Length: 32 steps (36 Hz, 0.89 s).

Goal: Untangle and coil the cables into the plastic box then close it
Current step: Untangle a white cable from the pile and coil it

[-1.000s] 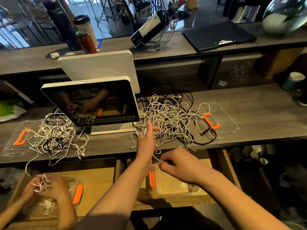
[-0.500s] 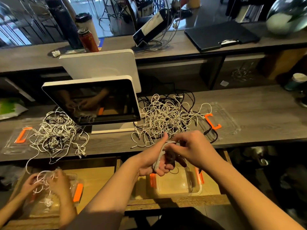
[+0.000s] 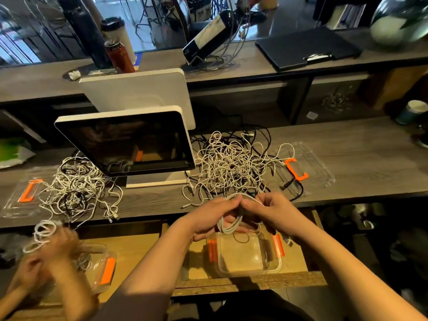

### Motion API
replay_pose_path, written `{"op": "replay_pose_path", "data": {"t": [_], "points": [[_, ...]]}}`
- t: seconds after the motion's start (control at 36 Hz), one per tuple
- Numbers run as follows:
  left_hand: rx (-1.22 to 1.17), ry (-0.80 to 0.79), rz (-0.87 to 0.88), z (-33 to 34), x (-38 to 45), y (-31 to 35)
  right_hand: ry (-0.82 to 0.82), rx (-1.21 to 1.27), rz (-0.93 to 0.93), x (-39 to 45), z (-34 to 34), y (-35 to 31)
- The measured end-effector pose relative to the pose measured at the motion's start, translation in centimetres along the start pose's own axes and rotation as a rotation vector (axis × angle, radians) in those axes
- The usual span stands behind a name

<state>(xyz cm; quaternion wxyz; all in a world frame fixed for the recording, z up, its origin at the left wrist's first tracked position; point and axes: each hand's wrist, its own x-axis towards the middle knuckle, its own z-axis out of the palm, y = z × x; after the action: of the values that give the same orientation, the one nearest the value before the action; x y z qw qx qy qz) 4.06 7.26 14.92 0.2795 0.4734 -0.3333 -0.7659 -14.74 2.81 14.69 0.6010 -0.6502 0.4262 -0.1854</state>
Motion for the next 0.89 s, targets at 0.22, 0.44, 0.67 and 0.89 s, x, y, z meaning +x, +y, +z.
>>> {"op": "replay_pose_path", "data": {"t": [0.22,0.44,0.67,0.89], "points": [[0.034,0.08,0.103,-0.1,0.0,-0.5,-0.054,0.061,0.085,0.4,0.4,0.1],[-0.056,0.044,0.22,1.5,0.0,0.1,-0.123,0.131,0.005,0.2,2.5,-0.2],[0.041,0.139,0.272,1.6,-0.3,0.1,-0.172,0.245,-0.025,-0.2,2.5,-0.4],[0.109,0.239,0.293,2.0,-0.5,0.1,-0.186,0.36,0.058,0.4,2.9,-0.1]]}}
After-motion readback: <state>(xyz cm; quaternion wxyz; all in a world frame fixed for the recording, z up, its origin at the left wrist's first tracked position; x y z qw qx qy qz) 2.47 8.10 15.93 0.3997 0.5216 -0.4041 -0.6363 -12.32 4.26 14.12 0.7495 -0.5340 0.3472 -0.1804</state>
